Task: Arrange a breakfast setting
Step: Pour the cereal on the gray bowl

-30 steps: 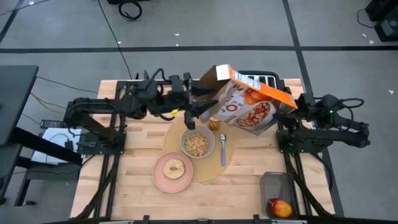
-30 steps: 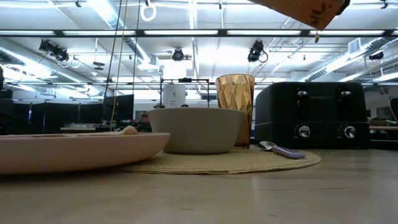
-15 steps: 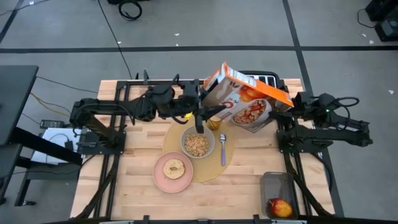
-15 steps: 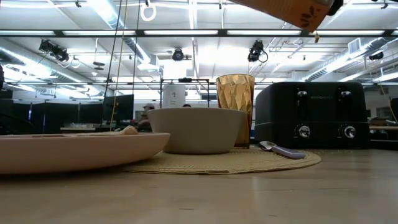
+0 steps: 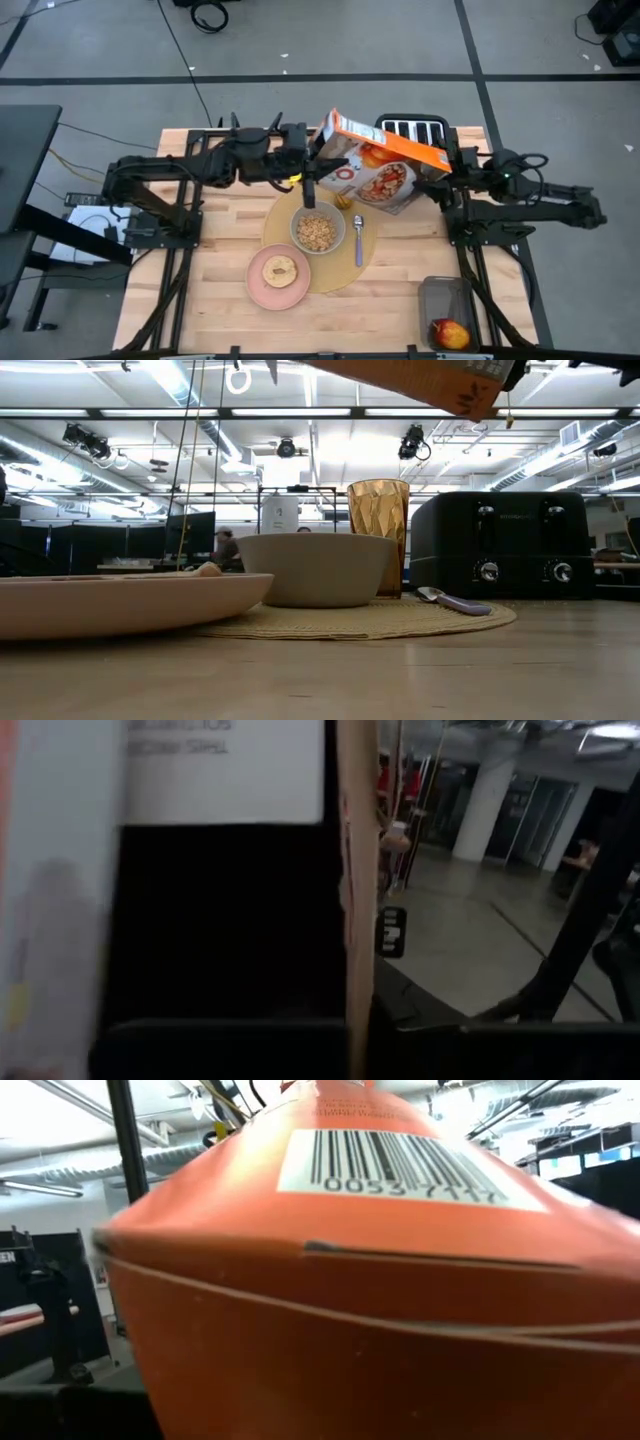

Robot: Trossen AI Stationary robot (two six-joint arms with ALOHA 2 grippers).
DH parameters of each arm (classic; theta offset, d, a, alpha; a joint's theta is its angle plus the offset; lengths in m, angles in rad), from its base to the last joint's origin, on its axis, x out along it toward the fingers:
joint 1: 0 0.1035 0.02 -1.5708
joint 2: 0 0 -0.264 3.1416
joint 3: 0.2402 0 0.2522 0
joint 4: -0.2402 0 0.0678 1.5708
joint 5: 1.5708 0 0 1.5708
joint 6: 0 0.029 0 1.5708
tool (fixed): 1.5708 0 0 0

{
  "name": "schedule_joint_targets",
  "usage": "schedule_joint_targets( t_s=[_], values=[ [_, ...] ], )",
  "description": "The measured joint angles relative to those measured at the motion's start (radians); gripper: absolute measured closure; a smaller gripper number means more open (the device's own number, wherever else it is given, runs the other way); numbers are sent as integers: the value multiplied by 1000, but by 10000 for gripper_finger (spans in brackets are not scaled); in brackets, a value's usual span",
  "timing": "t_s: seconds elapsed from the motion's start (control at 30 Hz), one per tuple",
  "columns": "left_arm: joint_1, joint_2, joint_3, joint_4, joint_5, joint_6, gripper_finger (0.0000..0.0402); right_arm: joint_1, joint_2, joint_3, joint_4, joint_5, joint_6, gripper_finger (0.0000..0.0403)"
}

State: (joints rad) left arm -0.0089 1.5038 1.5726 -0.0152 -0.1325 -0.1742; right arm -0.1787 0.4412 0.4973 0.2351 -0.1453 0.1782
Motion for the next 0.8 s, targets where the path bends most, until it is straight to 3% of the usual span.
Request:
schedule_joint_targets(
  t_s=[0.1, 0.23, 0.47, 0.8],
  values=[
    [8, -34, -2, -70, 2, 0, 397, 1, 33, 0, 28, 23, 2, 86],
    [19, -68, -3, -124, 9, 1, 398, 0, 74, 5, 40, 44, 29, 23],
    [29, -124, -4, -177, 14, 14, 400, 0, 111, 49, 40, 28, 9, 66],
    [72, -257, 4, -326, -4, 5, 400, 0, 109, 79, 10, 44, 4, 20]
  ],
)
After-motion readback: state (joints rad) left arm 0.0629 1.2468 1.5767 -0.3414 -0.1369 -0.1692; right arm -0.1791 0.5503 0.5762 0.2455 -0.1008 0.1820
